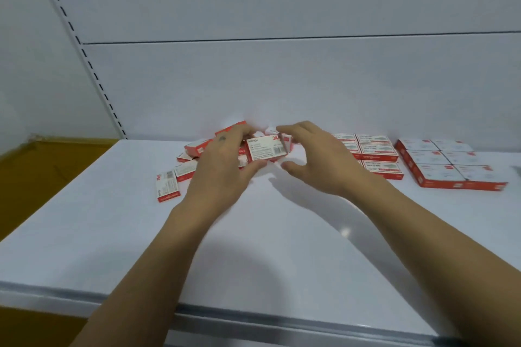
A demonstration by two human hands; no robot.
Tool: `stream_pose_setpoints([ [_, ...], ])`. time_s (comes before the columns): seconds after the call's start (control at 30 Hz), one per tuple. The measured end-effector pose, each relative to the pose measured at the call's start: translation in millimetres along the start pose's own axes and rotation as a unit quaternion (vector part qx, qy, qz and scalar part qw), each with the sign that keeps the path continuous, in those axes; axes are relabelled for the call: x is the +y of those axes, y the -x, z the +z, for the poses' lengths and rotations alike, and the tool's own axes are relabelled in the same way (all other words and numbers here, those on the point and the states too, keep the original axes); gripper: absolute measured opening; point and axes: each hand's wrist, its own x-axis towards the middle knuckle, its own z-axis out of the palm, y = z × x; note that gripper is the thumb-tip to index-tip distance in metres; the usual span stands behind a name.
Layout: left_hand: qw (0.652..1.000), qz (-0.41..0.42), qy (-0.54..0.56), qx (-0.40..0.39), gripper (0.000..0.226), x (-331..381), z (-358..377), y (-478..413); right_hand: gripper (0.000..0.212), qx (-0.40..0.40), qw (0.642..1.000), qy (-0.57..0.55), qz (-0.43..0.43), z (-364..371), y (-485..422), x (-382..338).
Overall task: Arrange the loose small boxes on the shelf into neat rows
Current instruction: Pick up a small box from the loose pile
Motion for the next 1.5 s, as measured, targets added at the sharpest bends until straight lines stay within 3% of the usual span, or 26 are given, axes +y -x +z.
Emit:
stream_pose_setpoints([
  [0.23,0.995,0.038,0.054,-0.077,0.043,28,49,-39,0.084,0.055,0.993,-0.041,0.098,-10,28,45],
  [0.53,0.992,0.002,0.095,-0.081,0.043,13,64,-22,0.088,0.027,0.997,0.013,0.067,-13,27,52],
  [0.73,0.992,0.018,0.114,-0.054,0.04,9,63,-25,0.076,0.028,0.997,0.023,0.062,-9,27,51],
  [0.93,0.992,0.054,0.1,-0.055,0.041,7,65,-21,0.051,0.041,0.997,-0.003,0.062,-9,27,51],
  [1.17,0.991,0.038,0.096,-0.087,0.062,11,63,-21,0.05,0.033,0.996,-0.011,0.083,-10,29,53],
  [1.37,0.99,0.01,0.122,-0.066,0.036,12,60,-21,0.037,-0.016,0.994,-0.076,0.081,-10,29,54],
  [1.43,0.986,-0.014,0.153,-0.064,0.022,12,58,-23,0.03,-0.017,0.985,-0.146,0.089,-10,29,51],
  [1.5,0.969,-0.067,0.227,-0.067,0.012,12,59,-25,0.037,-0.001,0.962,-0.243,0.126,-9,29,48],
])
